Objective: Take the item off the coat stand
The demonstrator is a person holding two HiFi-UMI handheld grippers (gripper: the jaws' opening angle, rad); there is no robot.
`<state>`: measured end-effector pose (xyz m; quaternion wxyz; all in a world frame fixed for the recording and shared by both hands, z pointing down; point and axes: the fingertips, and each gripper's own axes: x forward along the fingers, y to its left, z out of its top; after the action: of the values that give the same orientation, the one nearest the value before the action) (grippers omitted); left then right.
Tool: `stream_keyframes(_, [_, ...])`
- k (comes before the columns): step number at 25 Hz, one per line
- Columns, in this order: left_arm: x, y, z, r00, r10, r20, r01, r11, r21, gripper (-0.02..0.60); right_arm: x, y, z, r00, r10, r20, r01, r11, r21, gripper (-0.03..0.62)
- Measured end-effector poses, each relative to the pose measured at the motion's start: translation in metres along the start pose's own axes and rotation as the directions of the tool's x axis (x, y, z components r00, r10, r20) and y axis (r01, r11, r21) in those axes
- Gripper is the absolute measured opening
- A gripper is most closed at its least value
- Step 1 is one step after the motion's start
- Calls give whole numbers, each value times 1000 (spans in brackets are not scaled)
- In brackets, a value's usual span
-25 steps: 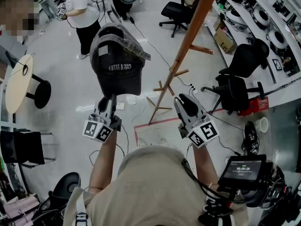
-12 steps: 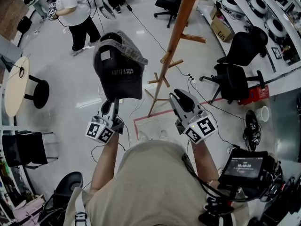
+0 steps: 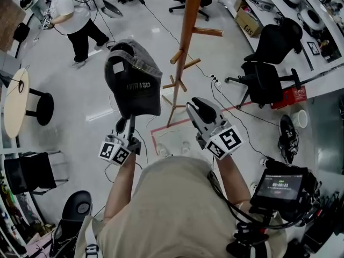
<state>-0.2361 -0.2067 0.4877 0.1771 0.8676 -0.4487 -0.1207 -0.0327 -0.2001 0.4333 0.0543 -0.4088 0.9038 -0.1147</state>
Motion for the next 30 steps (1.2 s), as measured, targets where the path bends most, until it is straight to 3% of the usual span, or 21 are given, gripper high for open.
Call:
stream_keyframes(7, [0,-12,-14,999,-6,-35,6,1000,-1,34,-10,1,-6,1000,-14,-22,14,1000,-27,97])
stream_keyframes(13, [2,-48,-42,997,-75,-32,76,997,34,34,-38,-19,-22,999,-30,-23,30,999,-28,97])
stream_keyframes(19, [1,-71,-54,994,-97,-55,99,994,37,34,-54,-21,-24,999,-29,-38,28,999,-14,97])
stream_keyframes(30, [-11,-73,-88,994,-33,-107,31,999,-16,34,-62,-23,-50,996,-31,-89,29,999,-21,97])
